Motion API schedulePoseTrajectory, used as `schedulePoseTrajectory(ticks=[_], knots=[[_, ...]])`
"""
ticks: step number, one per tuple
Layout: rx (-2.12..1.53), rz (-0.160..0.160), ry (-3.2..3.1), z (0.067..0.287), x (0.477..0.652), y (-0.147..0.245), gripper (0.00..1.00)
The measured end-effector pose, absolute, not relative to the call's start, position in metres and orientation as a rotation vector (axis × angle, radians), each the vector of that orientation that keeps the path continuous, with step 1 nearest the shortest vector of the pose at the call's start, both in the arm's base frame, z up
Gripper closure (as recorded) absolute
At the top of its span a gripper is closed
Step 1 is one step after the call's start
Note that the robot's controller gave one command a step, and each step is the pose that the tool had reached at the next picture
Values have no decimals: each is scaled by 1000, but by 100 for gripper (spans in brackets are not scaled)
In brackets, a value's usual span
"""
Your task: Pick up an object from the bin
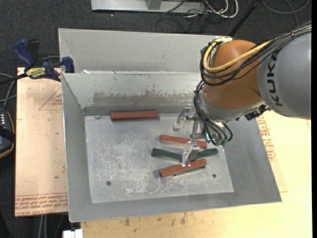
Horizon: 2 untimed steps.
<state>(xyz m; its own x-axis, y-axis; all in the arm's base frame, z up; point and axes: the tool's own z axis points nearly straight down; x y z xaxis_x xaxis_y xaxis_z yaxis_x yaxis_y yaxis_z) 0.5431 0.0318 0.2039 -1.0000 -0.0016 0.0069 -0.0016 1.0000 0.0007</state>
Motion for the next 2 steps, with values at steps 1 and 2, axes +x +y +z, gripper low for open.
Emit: schedulePoseTrajectory(ticks=[1, 2], knots=[[1, -2, -3142, 208, 545, 32, 0], [193, -4, -3154, 84, 561, 27, 100]])
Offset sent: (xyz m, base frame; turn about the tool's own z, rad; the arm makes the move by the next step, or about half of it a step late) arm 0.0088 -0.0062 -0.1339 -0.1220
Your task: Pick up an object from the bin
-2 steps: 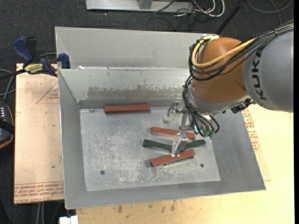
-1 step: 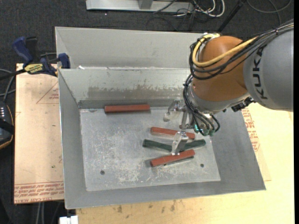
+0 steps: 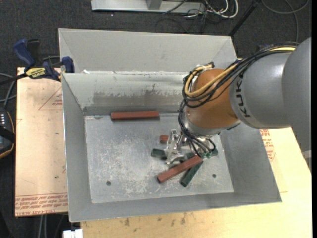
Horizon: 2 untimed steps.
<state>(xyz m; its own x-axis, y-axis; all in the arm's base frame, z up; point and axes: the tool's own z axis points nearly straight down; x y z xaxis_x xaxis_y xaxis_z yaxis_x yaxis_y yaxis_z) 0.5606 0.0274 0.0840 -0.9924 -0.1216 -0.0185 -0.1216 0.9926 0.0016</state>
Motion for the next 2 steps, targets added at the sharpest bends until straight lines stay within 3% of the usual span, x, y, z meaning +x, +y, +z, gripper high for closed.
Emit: schedulePoseTrajectory(ticks=[1, 2], knots=[[-191, 3, 3114, 81, 560, 27, 0], [-191, 5, 3121, 79, 558, 28, 100]])
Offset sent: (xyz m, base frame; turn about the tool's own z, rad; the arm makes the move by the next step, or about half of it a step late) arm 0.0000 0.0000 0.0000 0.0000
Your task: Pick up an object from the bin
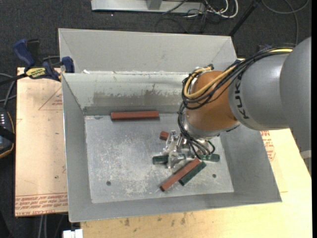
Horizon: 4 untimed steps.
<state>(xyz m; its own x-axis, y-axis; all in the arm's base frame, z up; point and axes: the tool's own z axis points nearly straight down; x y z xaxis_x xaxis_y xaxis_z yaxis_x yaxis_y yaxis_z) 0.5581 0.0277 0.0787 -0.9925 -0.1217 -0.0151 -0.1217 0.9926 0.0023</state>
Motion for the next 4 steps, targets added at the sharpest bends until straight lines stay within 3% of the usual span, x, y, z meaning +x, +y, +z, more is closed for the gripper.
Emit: schedulePoseTrajectory(ticks=[1, 2, 4], knots=[[-190, 5, 3121, 79, 558, 28, 100], [-224, 2, 3131, 197, 557, 43, 100], [-222, 2, 3131, 197, 557, 43, 100]])
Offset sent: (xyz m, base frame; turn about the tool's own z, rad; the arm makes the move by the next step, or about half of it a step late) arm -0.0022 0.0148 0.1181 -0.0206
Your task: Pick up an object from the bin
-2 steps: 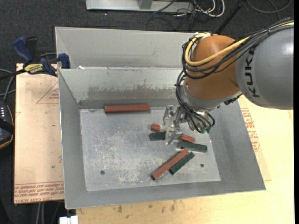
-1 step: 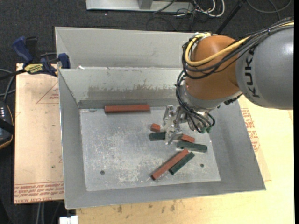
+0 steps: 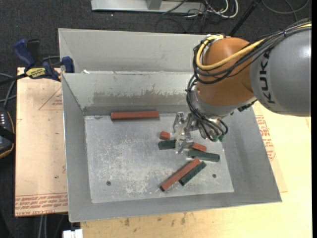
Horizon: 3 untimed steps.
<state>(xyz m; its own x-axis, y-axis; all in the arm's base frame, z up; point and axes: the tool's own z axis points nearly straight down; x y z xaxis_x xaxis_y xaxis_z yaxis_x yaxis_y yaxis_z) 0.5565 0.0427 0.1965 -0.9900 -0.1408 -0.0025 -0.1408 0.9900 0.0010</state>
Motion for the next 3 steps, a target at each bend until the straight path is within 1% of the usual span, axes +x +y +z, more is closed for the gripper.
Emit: schedulePoseTrajectory(ticks=[1, 2, 3], knots=[[-222, 2, 3131, 197, 557, 43, 100], [-429, 0, 3111, 193, 583, 46, 100], [-539, 0, 3089, 190, 598, 47, 100]])
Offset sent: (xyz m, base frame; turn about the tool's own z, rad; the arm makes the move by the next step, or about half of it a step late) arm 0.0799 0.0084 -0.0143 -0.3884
